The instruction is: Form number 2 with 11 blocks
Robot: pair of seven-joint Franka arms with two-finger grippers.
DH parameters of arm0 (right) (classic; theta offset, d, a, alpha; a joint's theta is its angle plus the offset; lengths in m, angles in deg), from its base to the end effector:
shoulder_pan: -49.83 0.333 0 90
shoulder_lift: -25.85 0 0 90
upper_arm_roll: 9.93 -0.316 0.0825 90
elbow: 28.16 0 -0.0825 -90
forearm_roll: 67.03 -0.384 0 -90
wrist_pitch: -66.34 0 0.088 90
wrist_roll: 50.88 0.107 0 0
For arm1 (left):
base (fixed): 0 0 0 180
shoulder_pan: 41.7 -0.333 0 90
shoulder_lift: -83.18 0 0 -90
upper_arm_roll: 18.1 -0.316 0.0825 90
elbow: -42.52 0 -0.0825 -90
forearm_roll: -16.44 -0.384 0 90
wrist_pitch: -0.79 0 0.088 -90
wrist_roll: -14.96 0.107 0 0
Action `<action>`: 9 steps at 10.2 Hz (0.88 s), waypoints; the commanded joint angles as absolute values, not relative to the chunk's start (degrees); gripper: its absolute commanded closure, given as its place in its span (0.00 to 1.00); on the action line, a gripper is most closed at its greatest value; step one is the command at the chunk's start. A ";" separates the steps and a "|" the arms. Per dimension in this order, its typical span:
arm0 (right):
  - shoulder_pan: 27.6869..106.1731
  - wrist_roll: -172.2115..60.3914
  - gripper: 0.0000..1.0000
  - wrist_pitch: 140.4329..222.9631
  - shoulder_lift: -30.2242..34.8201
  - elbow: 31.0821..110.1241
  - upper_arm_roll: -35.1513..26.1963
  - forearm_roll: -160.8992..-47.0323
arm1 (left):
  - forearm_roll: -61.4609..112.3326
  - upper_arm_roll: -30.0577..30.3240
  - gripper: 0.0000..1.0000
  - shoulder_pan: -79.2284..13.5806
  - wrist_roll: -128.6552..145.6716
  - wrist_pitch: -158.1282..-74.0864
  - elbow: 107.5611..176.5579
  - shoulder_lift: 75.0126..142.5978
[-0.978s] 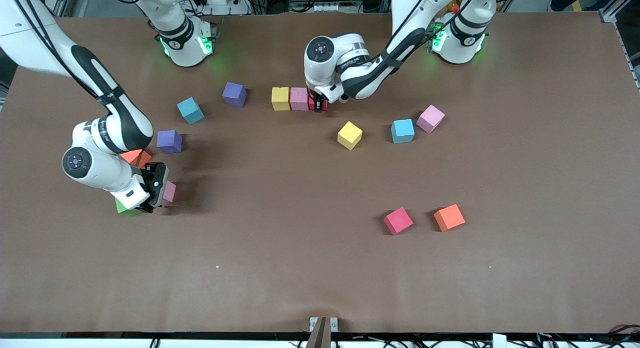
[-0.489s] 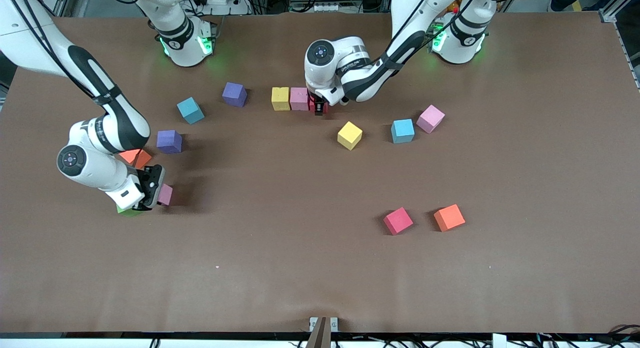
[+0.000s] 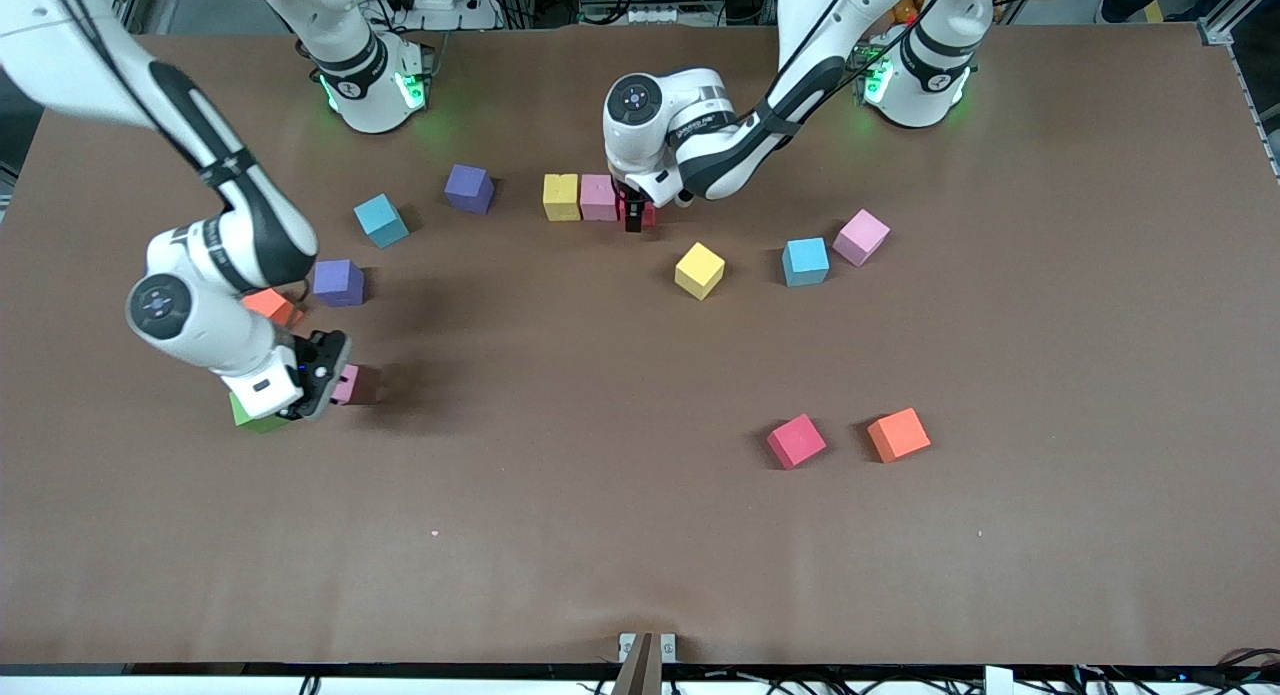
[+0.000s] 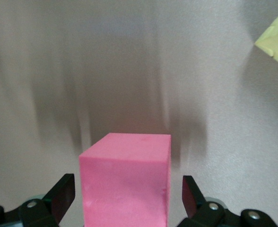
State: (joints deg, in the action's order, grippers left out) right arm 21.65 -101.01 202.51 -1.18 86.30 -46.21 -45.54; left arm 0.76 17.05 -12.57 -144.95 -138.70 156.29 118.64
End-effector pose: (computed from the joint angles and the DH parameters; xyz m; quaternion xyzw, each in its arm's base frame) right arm 0.6031 0.0679 0.2644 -0.8160 -0.5779 -0.0142 0.0008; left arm 0.2698 -0.5405 0.1970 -0.7165 -0.6922 0.0730 0.0471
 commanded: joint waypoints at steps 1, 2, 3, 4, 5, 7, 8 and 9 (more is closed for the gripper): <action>24.08 -97.37 0.58 202.04 1.16 87.33 -45.88 -45.24 | -3.07 17.40 0.00 -12.16 -158.80 -135.88 156.34 115.18; 23.04 -98.42 0.42 201.61 1.07 87.59 -45.70 -44.89 | -3.07 17.40 0.00 -12.43 -158.63 -134.92 155.65 114.74; 20.68 -102.86 0.31 201.52 0.89 87.94 -45.61 -44.88 | -2.98 17.40 0.00 -12.60 -158.36 -133.00 155.03 114.04; 19.87 -106.13 0.20 201.95 0.28 87.95 -45.44 -44.88 | -2.89 17.40 0.00 -12.78 -158.10 -131.24 154.85 112.64; 19.60 -109.03 0.09 202.57 -0.42 87.95 -45.35 -44.71 | -2.80 17.40 0.00 -12.87 -156.62 -129.57 154.85 110.89; 19.25 -112.48 0.00 204.06 -0.60 88.12 -45.17 -44.79 | -2.63 17.49 0.00 -14.96 -151.09 -127.88 154.85 108.59; 19.25 -112.75 0.00 204.41 -1.04 88.21 -45.17 -44.80 | -2.54 17.58 0.00 -16.46 -146.63 -127.18 154.85 107.98; 19.33 -114.75 0.00 206.07 -1.65 88.21 -45.17 -44.80 | -1.76 17.75 0.00 -18.30 -140.84 -126.39 154.76 107.62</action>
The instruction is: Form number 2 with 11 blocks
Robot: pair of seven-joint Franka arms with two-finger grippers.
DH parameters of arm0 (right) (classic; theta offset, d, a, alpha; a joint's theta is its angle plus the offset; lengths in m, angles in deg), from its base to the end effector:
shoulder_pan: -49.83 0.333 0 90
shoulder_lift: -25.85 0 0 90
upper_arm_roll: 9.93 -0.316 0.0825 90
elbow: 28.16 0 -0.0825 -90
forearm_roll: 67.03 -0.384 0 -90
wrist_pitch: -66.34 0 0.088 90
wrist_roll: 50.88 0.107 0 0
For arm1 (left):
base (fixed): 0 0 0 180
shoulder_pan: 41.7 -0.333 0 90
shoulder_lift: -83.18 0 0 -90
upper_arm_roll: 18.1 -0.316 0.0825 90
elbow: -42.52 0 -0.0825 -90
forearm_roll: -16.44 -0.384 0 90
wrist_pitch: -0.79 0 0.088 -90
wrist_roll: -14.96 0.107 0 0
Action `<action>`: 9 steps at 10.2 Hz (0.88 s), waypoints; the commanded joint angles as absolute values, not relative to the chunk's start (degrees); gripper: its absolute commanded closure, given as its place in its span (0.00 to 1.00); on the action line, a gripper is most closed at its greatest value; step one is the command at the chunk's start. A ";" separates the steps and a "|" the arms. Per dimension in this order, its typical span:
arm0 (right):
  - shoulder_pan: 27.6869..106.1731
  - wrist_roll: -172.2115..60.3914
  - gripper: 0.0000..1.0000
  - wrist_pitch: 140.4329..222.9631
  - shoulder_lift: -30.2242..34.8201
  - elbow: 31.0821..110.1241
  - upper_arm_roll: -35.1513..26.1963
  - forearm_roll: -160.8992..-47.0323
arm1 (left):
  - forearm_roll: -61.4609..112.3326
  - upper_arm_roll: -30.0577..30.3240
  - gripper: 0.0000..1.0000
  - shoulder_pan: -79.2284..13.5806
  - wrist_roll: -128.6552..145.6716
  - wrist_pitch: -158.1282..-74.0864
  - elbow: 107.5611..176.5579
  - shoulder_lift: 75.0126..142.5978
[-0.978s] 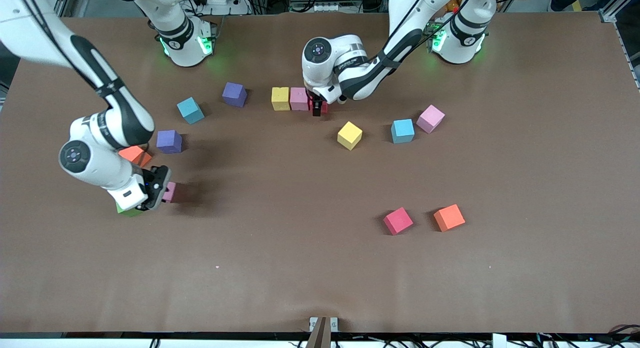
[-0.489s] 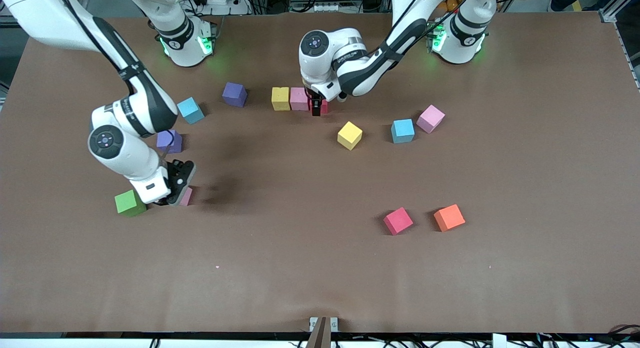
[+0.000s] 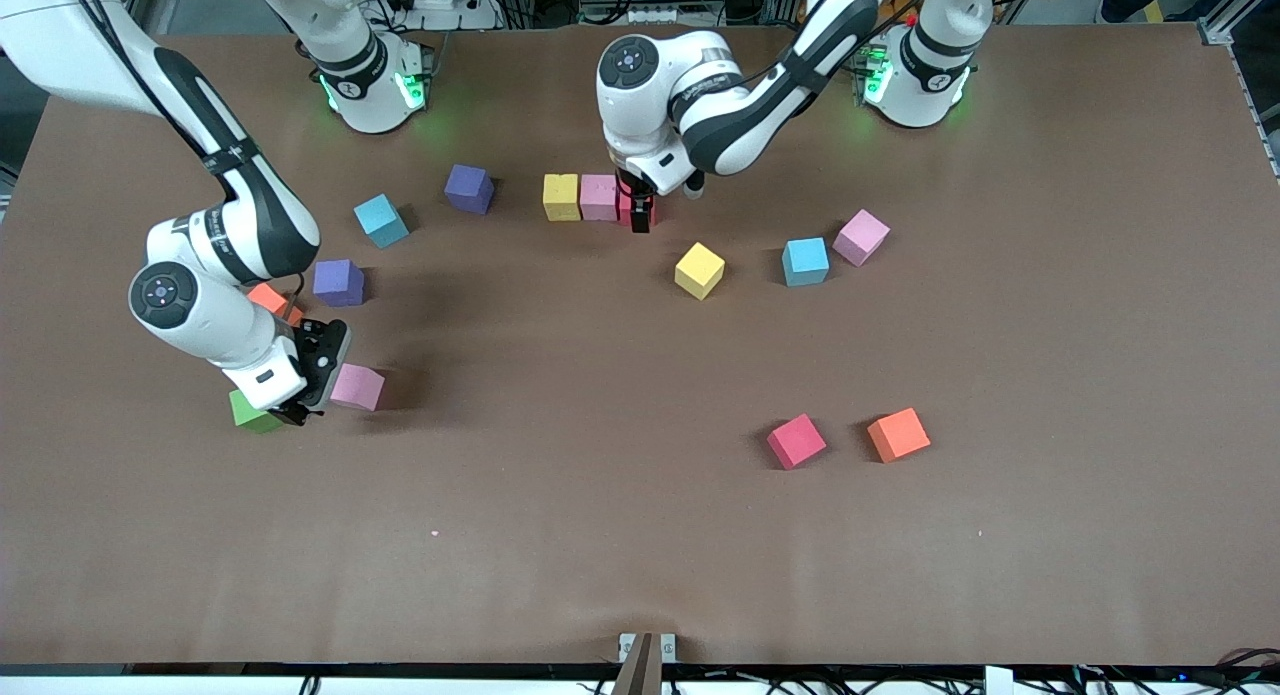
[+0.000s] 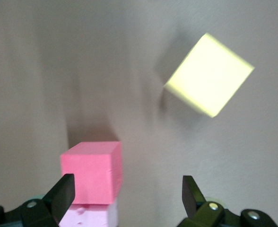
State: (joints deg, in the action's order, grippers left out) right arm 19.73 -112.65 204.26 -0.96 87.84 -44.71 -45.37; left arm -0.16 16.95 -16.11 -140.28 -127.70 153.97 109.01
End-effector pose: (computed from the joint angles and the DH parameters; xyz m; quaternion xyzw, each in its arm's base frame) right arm 0.5998 0.0362 0.2545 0.7687 0.6395 0.0128 0.0036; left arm 0.3204 -0.5191 0.2812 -0.7306 -0.6821 0.0078 0.0308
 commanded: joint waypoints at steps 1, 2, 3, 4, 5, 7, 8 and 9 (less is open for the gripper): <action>19.25 -117.73 0.00 208.00 -2.70 88.91 -44.82 -44.88 | -1.31 18.19 0.00 -21.02 -134.87 -126.30 154.76 107.53; 19.25 -117.76 0.00 208.63 -2.80 89.79 -44.38 -44.88 | -1.31 18.28 0.00 -23.04 -129.24 -126.30 154.76 107.53; 19.25 -117.68 0.00 209.51 -2.89 90.32 -44.38 -44.88 | -1.31 18.28 0.00 -24.89 -123.79 -126.30 154.76 107.62; 19.42 -117.59 0.00 210.99 -3.85 90.58 -43.86 -44.88 | -1.31 18.28 0.00 -26.30 -120.34 -126.30 154.67 107.88; 19.68 -117.50 0.00 212.75 -4.47 91.54 -42.72 -44.88 | -1.22 18.28 0.00 -27.01 -116.82 -126.30 154.24 108.58; 19.69 -117.41 0.00 213.56 -4.47 92.08 -42.45 -44.97 | -1.22 18.28 0.00 -27.81 -109.36 -126.56 154.41 110.33; 19.69 -117.41 0.00 213.64 -4.82 92.08 -42.45 -44.97 | -1.22 18.28 0.00 -28.68 -106.62 -127.00 154.58 110.95; 19.69 -117.24 0.00 214.08 -5.17 92.08 -42.27 -45.06 | -1.22 18.28 0.00 -28.78 -103.46 -127.87 154.67 111.48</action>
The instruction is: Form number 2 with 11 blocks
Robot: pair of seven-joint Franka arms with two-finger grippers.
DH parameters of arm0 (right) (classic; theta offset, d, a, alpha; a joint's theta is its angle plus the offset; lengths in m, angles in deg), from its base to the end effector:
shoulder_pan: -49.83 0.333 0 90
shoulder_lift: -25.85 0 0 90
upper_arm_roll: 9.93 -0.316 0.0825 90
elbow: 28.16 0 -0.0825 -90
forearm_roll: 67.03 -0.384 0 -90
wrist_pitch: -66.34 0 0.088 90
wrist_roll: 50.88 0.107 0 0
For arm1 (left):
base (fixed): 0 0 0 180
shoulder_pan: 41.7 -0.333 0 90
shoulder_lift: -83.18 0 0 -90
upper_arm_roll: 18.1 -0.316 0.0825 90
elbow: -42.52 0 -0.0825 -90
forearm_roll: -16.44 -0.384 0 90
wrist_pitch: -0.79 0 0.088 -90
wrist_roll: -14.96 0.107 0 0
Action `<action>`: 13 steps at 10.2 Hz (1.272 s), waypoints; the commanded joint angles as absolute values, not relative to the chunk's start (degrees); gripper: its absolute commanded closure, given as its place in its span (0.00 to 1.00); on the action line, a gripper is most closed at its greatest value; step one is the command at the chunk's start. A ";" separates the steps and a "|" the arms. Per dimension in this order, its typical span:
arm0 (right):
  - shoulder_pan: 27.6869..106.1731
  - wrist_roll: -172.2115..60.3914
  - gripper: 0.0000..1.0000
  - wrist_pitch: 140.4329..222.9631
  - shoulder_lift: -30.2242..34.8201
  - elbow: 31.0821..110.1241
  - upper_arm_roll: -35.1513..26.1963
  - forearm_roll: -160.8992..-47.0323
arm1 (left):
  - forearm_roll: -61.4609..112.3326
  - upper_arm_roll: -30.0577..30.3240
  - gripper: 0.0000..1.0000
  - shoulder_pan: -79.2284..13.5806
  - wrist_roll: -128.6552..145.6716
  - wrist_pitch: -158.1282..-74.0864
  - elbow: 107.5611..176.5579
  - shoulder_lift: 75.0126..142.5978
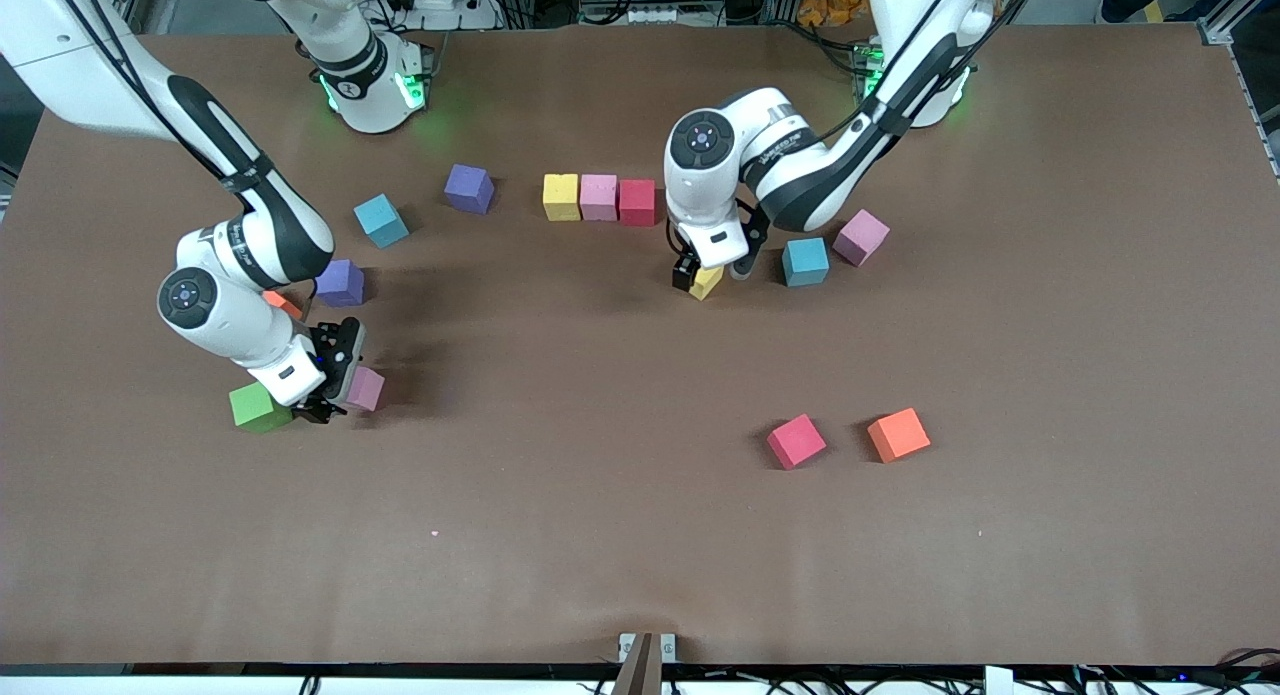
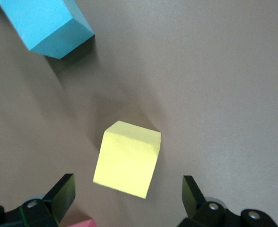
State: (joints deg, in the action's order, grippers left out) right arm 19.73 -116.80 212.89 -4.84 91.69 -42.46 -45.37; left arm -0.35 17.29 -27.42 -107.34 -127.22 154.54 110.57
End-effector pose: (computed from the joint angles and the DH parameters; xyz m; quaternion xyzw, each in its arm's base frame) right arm 0.5845 0.0286 0.2036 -0.7517 -0.6582 -0.0374 0.0152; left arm 0.4086 -0.4457 0.2636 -0.8476 -0.5280 0.0287 0.0435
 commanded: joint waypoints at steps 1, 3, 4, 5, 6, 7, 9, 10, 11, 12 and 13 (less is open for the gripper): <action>19.77 -117.24 0.00 214.43 -5.35 91.99 -42.01 -45.23 | -1.22 18.28 0.00 -28.69 -100.47 -128.84 155.11 112.18; 19.77 -116.10 0.39 214.70 -5.61 91.99 -41.92 -45.32 | -0.87 18.37 0.00 -28.78 -96.06 -129.55 155.37 113.76; 19.77 -116.01 0.51 214.70 -5.79 91.99 -41.92 -45.32 | -0.87 18.37 0.00 -28.78 -95.96 -131.03 156.07 114.12; 19.77 -116.01 0.61 214.70 -5.79 91.99 -41.92 -45.32 | -0.87 18.54 0.00 -28.52 -95.96 -132.09 156.69 114.30; 19.86 -116.01 0.64 214.53 -5.53 91.99 -41.92 -45.32 | -0.52 19.24 0.00 -28.51 -96.13 -132.19 156.78 114.65; 19.77 -116.01 0.66 214.35 -5.00 91.90 -41.92 -45.32 | 0.44 19.60 0.00 -28.51 -96.22 -132.19 157.13 114.65; 19.86 -115.83 0.69 213.65 -2.55 91.82 -41.92 -45.41 | 0.62 19.60 0.00 -28.60 -95.87 -132.10 157.83 114.56; 19.86 -115.83 0.69 212.60 -1.32 91.82 -42.09 -45.50 | 0.28 19.51 0.00 -28.60 -95.52 -132.19 157.75 114.82; 20.30 -115.66 0.69 211.20 -0.26 91.64 -42.18 -45.67 | 0.01 19.51 0.00 -28.69 -94.65 -132.19 157.75 115.09; 20.74 -114.44 0.69 210.14 1.05 91.64 -42.36 -45.67 | -0.25 19.43 0.00 -28.69 -94.12 -132.53 157.57 115.44; 21.78 -112.51 0.69 209.09 2.54 91.64 -42.53 -45.76 | -0.34 19.25 0.00 -28.69 -93.33 -132.62 157.31 116.05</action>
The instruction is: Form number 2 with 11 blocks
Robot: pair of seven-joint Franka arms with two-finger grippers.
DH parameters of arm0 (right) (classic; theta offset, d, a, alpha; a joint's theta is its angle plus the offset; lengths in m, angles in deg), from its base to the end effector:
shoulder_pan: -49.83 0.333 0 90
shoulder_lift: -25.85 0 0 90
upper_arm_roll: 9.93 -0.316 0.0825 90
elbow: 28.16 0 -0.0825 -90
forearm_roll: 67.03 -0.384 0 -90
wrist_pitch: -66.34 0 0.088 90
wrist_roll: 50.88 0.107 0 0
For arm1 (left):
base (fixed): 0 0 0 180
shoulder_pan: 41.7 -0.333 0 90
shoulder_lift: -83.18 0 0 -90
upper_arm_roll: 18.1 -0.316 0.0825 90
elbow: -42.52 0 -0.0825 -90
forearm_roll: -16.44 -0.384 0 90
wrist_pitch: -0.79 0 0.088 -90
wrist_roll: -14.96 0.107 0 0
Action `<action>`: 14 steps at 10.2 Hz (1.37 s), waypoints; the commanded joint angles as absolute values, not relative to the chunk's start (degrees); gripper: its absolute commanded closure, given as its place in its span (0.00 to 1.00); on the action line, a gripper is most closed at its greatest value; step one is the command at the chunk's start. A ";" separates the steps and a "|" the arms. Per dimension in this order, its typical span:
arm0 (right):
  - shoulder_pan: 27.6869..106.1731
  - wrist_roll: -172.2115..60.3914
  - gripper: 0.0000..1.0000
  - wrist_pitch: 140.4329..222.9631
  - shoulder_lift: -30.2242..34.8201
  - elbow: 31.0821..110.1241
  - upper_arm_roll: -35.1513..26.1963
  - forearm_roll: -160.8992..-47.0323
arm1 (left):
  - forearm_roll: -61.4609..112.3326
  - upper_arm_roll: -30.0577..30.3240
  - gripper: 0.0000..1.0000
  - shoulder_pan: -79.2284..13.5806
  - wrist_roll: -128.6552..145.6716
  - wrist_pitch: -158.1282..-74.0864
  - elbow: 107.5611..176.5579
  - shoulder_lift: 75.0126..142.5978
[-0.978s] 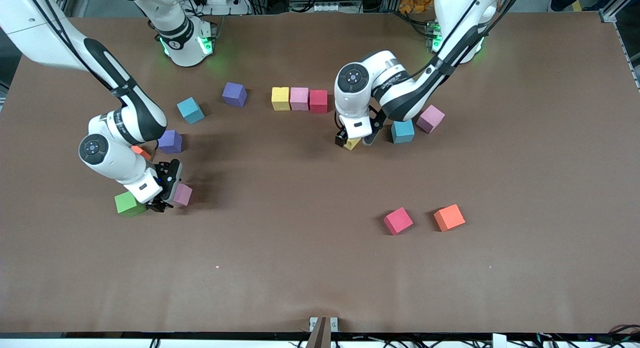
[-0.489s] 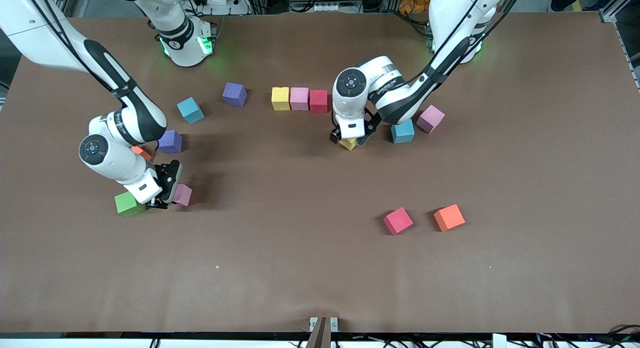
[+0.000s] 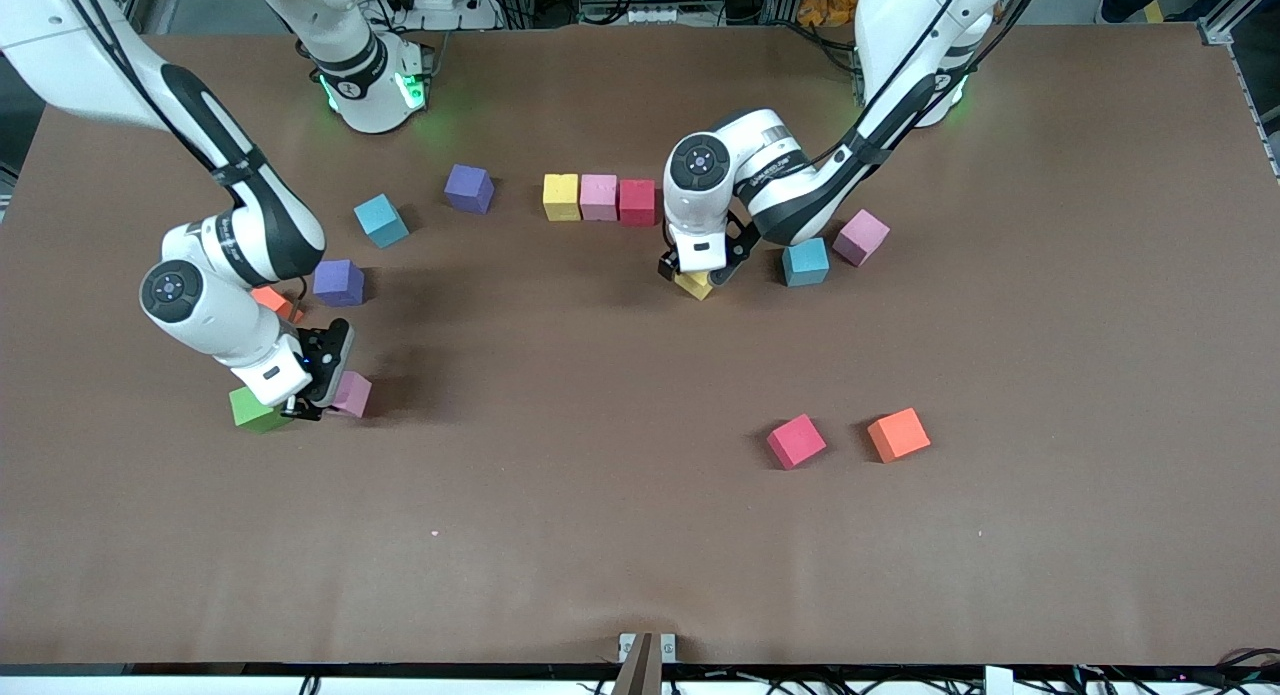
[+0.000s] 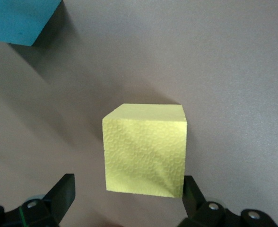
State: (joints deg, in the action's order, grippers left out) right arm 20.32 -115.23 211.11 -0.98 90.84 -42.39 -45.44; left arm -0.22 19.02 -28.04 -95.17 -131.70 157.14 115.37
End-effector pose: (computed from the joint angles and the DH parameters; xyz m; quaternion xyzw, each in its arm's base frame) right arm 0.5931 0.0279 0.2394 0.7581 0.6508 0.0395 0.0141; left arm 0.3842 -0.4508 0.2164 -0.9016 -0.4241 0.0735 0.0434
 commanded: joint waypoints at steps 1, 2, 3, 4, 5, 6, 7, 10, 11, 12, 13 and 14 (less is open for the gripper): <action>23.80 -108.66 0.69 207.34 4.04 91.64 -42.80 -45.85 | -1.21 18.81 0.00 -28.60 -93.06 -133.67 157.13 117.10; 25.38 -104.97 0.69 207.14 4.84 91.64 -43.06 -45.85 | -2.35 18.46 0.00 -28.69 -93.06 -134.12 157.13 117.98; 27.75 -99.45 0.69 207.14 5.89 91.99 -43.58 -46.11 | -2.80 18.11 0.00 -28.69 -93.06 -134.21 157.05 118.51; 30.99 -92.78 0.69 207.05 6.68 92.08 -43.59 -46.46 | -3.41 17.50 0.00 -28.69 -92.97 -134.21 157.04 118.60; 34.24 -85.49 0.69 207.05 6.95 92.08 -43.59 -46.47 | -4.03 16.80 0.00 -28.69 -92.88 -134.21 156.96 118.69; 37.06 -77.33 0.69 207.05 7.04 92.08 -43.68 -46.47 | -4.03 16.79 0.00 -28.69 -92.88 -134.21 157.04 118.69; 39.70 -70.02 0.69 207.05 7.04 92.25 -43.68 -46.55 | -4.03 16.79 0.00 -28.78 -92.97 -134.21 157.04 118.69; 48.06 -47.51 0.69 206.09 7.31 92.17 -43.85 -48.83 | -3.95 16.79 0.00 -28.78 -93.06 -134.21 156.96 118.60; 48.33 -42.67 0.69 206.00 7.48 92.25 -45.51 -49.01 | -3.86 16.79 0.00 -28.78 -93.06 -134.21 156.96 118.60; 48.69 -35.39 0.68 206.17 7.57 92.95 -47.44 -49.28 | -3.86 16.79 0.00 -28.78 -93.06 -134.21 156.96 118.60; 49.82 -29.14 0.68 206.18 7.74 93.31 -48.59 -49.37 | -3.86 16.79 0.00 -28.78 -92.97 -134.21 156.96 118.69; 50.61 -23.69 0.68 206.70 7.74 94.18 -49.64 -49.28 | -3.86 16.79 0.00 -28.78 -92.97 -134.21 156.96 118.60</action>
State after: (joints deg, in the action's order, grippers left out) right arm 49.64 -31.10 206.49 5.50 91.80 -48.42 -48.23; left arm -2.65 16.58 -28.46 -93.24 -133.91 156.90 118.78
